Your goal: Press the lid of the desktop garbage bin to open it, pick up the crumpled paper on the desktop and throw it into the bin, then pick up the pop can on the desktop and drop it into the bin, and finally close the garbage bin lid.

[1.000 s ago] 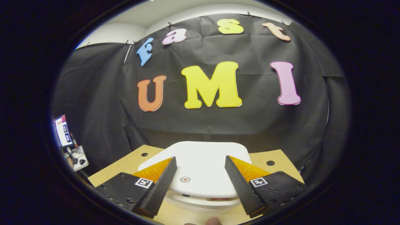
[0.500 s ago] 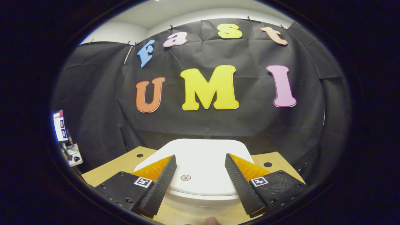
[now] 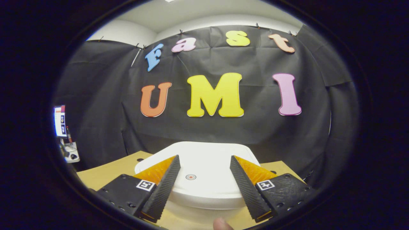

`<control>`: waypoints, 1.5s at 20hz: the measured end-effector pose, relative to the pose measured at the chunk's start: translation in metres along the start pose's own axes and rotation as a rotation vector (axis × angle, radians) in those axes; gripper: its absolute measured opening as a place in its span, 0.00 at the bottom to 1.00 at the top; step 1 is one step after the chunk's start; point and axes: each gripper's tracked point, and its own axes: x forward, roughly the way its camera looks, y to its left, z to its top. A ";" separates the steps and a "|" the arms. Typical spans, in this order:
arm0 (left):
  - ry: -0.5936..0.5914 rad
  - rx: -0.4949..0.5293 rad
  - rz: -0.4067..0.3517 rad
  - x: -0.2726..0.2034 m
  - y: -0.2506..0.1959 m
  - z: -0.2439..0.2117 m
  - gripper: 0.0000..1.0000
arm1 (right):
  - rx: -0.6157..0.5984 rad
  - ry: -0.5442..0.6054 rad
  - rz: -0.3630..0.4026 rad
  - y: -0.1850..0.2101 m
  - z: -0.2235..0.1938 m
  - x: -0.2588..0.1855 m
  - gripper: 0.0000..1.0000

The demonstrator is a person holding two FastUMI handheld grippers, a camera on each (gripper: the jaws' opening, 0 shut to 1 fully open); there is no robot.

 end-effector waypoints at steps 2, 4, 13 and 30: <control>-0.009 -0.002 -0.007 -0.001 -0.003 0.001 1.00 | -0.004 -0.021 0.008 0.001 0.004 -0.001 0.98; -0.007 -0.009 -0.016 -0.001 -0.007 -0.001 1.00 | -0.004 -0.008 0.000 0.001 0.001 -0.002 0.97; -0.048 0.009 -0.028 -0.025 -0.013 0.019 1.00 | 0.025 -0.016 0.048 0.002 0.011 -0.008 0.95; -0.096 0.066 0.069 -0.014 0.004 0.058 0.99 | 0.027 -0.223 -0.085 -0.055 0.045 -0.080 0.95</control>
